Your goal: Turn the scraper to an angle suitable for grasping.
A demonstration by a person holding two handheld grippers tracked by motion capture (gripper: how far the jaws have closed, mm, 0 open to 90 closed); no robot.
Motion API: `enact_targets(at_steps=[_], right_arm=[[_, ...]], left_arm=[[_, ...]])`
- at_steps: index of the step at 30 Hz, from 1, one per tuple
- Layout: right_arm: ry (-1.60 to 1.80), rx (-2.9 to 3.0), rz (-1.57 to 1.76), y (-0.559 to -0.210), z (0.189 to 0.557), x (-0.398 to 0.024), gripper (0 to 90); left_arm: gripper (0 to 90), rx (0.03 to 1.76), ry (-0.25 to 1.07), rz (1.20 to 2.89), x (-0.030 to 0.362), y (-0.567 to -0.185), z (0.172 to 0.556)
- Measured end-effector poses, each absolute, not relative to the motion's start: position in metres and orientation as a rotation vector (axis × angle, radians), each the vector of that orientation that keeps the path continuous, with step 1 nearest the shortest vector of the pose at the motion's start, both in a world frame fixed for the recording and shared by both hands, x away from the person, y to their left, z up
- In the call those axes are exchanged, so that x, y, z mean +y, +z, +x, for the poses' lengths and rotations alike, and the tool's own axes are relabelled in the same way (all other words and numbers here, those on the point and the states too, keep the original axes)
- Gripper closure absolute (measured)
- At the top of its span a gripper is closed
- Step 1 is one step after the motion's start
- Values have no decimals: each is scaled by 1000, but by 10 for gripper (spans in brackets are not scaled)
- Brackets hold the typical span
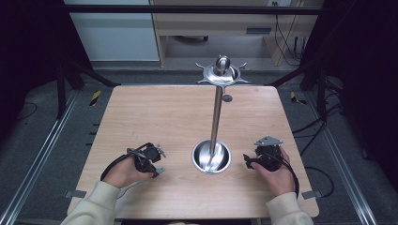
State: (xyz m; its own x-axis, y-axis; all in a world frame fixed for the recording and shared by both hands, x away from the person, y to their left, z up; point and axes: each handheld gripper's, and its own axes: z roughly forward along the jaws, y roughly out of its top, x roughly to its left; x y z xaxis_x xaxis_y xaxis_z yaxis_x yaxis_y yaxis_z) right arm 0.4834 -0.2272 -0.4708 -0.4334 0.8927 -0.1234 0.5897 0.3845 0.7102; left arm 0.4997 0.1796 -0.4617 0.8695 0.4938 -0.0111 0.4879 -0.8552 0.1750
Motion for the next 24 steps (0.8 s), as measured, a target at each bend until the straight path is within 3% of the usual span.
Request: enact_targets(at_steps=[13,24], right_arm=[[808,2154,1270,-471,483,-228,178],[816,2158,1273,-471,484,-227,170]], left_arm=[[736,769,120,2858,179,-458,499],[739,788,230,2665,192,-408,491]])
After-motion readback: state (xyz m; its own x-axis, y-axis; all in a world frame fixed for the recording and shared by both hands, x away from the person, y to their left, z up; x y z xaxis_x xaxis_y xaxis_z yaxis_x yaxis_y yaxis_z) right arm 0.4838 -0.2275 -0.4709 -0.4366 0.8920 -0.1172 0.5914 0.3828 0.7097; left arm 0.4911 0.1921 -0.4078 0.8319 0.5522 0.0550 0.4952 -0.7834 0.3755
